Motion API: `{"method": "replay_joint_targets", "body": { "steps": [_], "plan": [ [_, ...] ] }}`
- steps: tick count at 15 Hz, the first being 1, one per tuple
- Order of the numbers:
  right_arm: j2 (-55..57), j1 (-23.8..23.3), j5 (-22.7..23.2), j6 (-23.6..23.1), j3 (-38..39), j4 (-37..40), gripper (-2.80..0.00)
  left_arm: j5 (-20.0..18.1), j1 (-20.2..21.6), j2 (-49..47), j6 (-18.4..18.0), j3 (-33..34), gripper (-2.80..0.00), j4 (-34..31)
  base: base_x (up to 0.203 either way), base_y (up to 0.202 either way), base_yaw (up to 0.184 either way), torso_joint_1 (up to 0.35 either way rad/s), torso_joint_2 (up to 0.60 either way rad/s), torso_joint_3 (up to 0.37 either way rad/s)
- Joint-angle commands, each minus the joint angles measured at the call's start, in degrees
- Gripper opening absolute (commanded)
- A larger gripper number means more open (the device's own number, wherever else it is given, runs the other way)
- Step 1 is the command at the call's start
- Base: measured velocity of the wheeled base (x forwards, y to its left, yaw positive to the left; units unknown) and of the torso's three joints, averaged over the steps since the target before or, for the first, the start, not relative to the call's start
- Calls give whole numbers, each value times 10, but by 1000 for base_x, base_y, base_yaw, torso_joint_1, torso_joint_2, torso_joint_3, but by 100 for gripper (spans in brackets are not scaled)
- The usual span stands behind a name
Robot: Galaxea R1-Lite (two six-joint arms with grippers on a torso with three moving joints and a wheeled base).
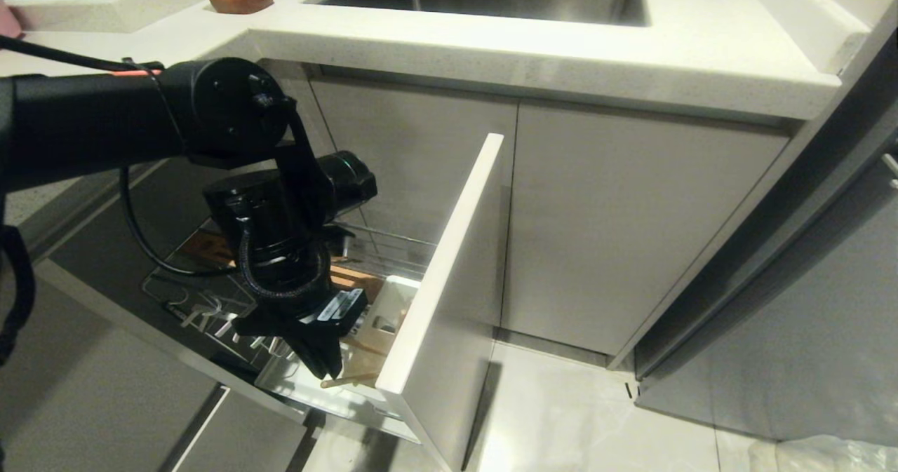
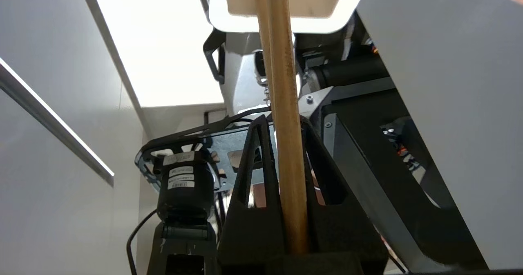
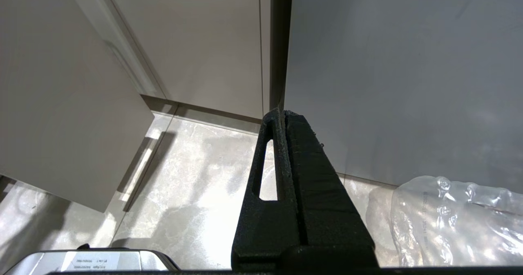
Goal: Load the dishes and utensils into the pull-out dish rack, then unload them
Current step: Take the chopsticks out of the cupboard
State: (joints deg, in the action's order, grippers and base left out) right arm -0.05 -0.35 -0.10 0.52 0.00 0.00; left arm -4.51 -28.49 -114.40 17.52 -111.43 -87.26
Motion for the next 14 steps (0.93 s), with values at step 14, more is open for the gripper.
{"method": "replay_joint_targets", "body": {
  "steps": [14],
  "plan": [
    [0,0,0,0,0,0,-280,-1,-22,145,28,2,-280,-4,0,0,0,0,0,0]
  ]
}}
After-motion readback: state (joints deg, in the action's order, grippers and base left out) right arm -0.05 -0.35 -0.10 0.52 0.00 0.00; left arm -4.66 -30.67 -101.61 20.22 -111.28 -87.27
